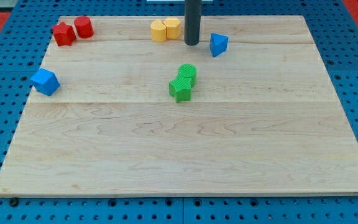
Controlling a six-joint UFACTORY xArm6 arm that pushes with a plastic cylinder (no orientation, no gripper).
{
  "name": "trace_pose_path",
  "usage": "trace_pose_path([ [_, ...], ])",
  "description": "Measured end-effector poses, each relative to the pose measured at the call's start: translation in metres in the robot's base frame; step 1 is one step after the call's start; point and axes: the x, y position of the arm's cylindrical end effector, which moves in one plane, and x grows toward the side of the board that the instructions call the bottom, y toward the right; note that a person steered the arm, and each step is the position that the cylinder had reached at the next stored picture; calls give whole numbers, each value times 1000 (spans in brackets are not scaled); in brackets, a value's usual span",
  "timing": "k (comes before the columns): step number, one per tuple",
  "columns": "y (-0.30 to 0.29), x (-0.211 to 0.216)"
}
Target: Place the blue triangle vertically above the green circle
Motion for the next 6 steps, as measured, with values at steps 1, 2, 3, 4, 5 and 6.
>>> trace_pose_path([
  [1, 47, -41],
  [2, 96, -15],
  [3, 19, -7],
  [4, -21, 16],
  [5, 11, -23],
  [6, 72, 6],
])
